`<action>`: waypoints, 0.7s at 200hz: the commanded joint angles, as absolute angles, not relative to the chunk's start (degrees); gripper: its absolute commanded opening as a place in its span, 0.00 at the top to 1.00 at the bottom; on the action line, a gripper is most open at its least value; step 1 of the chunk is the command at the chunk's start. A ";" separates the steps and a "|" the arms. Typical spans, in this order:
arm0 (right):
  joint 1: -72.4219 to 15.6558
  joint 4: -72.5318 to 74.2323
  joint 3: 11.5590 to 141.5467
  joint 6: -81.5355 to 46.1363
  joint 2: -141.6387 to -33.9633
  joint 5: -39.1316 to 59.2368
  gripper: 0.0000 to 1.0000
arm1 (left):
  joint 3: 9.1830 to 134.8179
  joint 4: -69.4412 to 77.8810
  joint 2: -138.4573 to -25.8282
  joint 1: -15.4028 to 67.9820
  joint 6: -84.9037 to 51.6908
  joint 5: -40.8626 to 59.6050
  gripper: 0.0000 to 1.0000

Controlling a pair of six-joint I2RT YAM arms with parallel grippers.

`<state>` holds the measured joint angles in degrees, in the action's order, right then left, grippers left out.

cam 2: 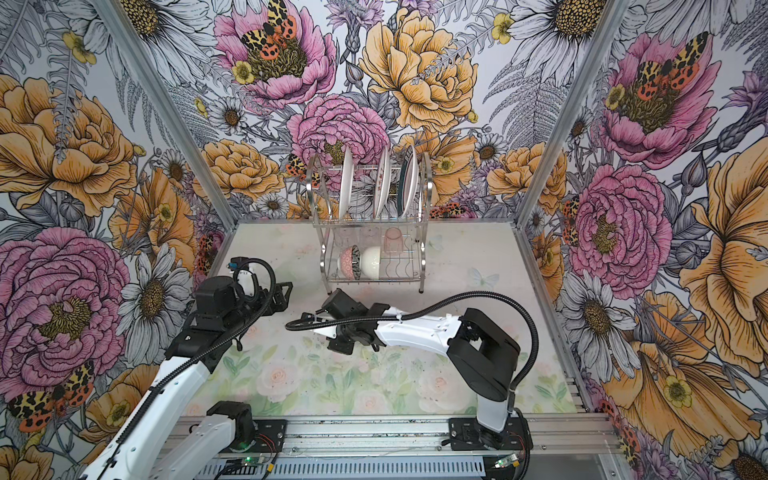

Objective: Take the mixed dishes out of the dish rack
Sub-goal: 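Carry the orange bowl over the table toward the left arm with the right gripper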

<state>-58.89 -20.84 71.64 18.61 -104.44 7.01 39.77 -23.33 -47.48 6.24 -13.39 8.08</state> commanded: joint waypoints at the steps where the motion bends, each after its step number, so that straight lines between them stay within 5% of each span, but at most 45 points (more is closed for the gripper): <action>1: -59.58 -20.99 74.63 20.85 -105.81 3.49 1.00 | 40.28 -23.56 -47.32 4.42 -13.58 6.90 0.01; 140: -60.69 -21.01 77.59 22.60 -112.02 -0.70 0.95 | 37.12 -21.66 -48.65 1.87 -11.78 8.30 0.01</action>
